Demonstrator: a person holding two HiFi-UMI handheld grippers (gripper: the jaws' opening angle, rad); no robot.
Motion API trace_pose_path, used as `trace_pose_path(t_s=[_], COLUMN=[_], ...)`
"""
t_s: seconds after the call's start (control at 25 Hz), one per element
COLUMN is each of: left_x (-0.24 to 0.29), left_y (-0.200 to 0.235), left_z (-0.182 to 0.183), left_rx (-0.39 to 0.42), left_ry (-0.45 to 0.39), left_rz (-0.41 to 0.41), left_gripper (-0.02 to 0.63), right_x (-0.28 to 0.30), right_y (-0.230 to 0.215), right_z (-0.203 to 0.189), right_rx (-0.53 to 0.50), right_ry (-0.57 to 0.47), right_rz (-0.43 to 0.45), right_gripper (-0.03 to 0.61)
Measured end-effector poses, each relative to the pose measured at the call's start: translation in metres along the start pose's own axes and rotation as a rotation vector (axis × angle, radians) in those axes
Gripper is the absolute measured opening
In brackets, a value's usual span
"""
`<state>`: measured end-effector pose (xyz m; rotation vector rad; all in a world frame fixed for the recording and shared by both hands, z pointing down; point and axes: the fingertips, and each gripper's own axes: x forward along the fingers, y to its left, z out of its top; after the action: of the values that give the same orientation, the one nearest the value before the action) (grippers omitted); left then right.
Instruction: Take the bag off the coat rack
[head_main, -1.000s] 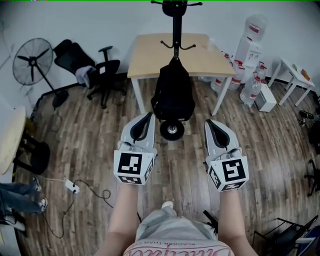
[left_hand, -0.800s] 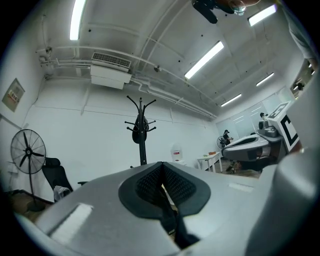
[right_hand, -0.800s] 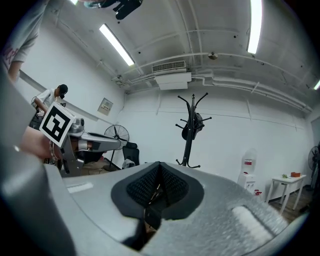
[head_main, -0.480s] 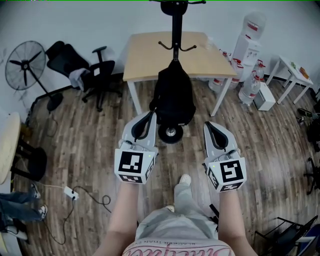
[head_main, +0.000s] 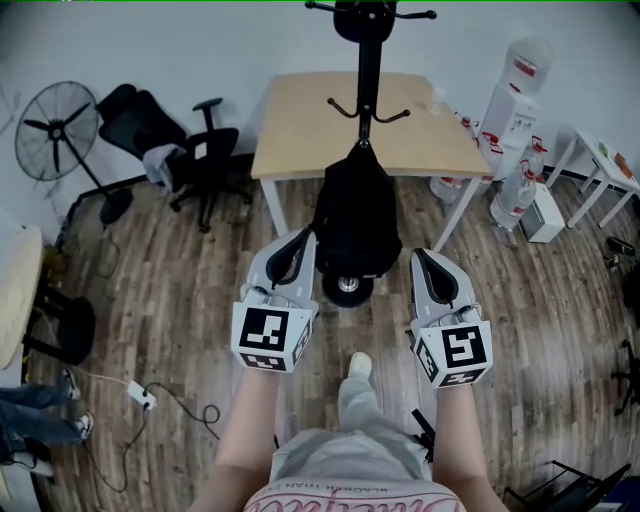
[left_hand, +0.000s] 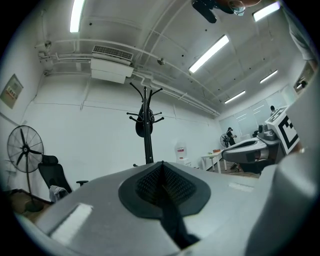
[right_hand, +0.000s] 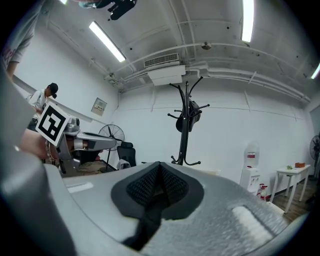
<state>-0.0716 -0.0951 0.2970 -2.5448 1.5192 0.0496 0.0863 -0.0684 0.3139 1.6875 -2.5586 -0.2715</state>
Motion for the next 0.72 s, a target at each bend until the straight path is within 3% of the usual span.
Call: trace_pose_path(t_s=[0.72], left_x=[0.167], left_y=[0.06], left_z=[-0.031], left_rx=[0.012], left_ry=[0.035], left_rz=[0.077], left_gripper=[0.017], right_x=[0.172], right_y=[-0.101], right_z=[-0.021], right_rx=[0.073], right_ry=[-0.023], right_rz=[0.073], right_gripper=[0.005])
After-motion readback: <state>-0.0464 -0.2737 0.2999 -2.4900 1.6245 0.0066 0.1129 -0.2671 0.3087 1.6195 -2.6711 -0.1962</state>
